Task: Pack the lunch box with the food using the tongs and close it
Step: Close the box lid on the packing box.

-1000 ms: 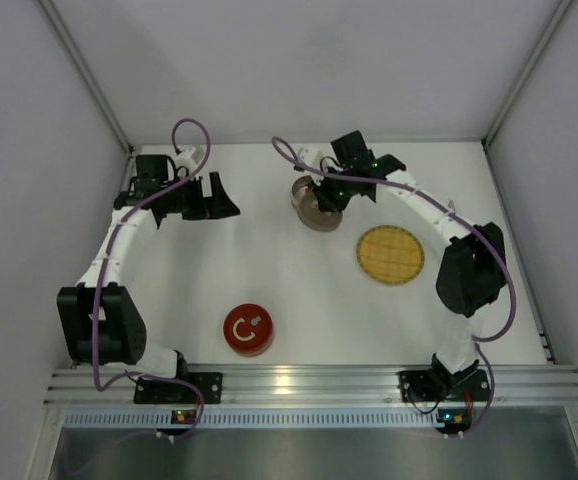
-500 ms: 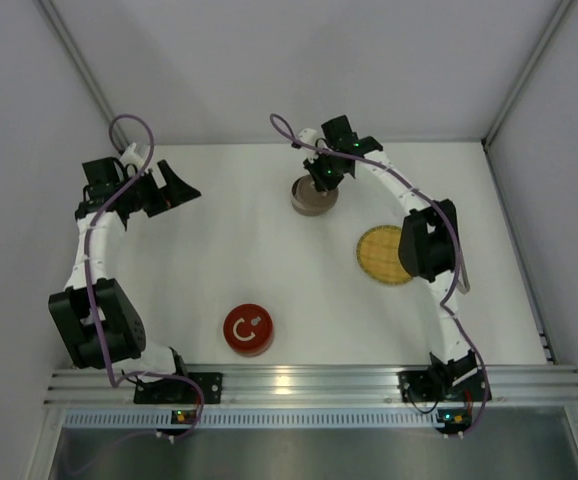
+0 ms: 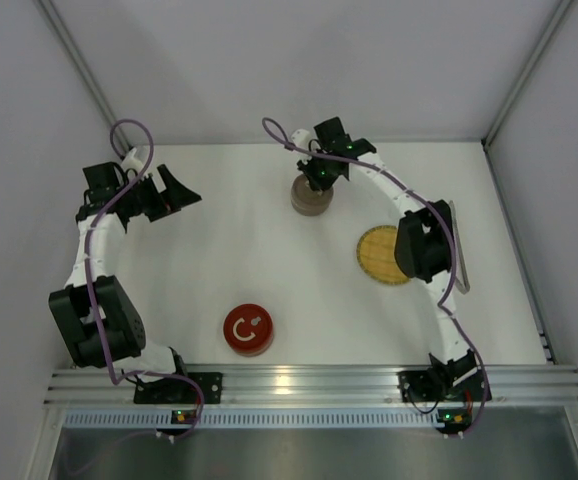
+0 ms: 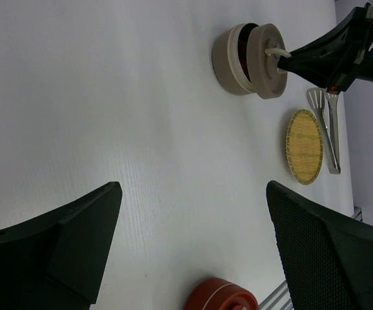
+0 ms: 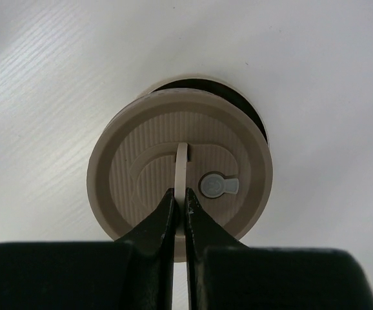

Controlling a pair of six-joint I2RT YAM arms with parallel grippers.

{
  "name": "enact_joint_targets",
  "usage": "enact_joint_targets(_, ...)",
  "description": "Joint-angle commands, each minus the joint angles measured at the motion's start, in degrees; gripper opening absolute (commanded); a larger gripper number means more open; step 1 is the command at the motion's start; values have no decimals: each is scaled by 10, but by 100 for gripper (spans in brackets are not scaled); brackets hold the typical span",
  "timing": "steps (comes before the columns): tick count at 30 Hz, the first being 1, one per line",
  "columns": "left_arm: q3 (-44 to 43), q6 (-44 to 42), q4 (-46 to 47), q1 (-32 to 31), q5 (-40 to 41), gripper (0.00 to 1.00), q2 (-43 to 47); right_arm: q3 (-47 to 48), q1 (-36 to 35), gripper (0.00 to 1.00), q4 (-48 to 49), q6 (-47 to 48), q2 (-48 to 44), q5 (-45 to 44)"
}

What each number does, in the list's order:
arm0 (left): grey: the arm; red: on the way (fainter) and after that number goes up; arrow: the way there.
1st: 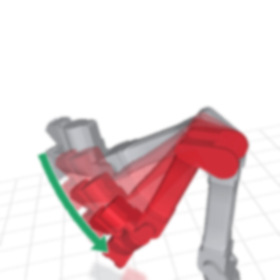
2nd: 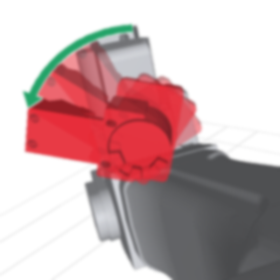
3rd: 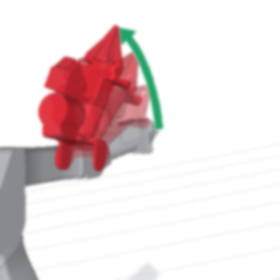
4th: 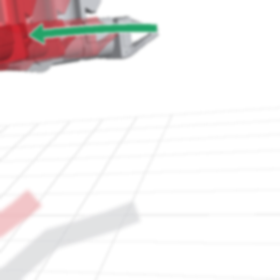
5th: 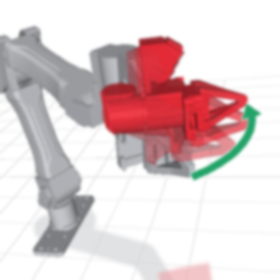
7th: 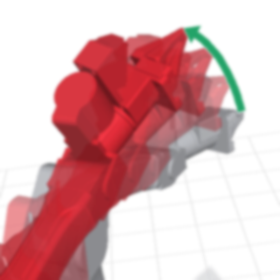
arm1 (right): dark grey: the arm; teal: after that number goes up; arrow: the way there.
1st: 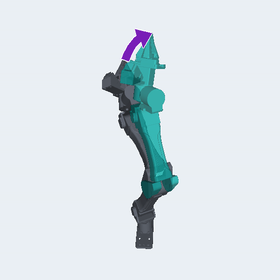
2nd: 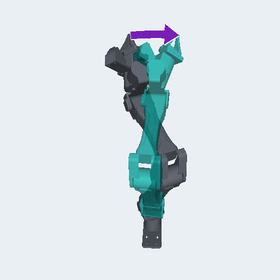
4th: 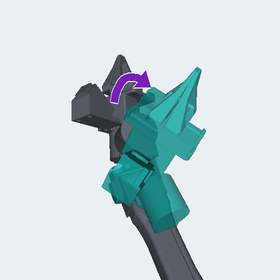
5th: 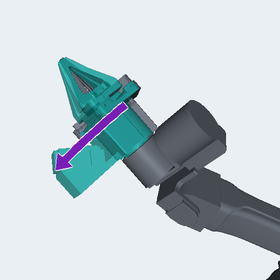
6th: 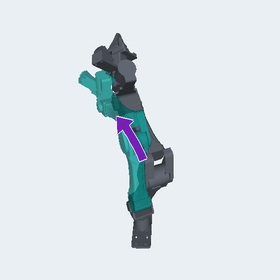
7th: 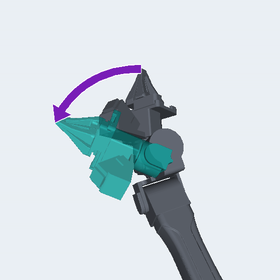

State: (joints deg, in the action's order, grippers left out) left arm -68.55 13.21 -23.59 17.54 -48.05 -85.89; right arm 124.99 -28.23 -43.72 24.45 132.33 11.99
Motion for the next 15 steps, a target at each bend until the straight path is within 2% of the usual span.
enact_joint_targets(1,3,-7,23,4,-17,98,-1,30,-12,0,57,11,16,-26)
enact_joint_targets(15,20,-12,14,4,-20,98,10,40,-20,0,86,29,48,-36)
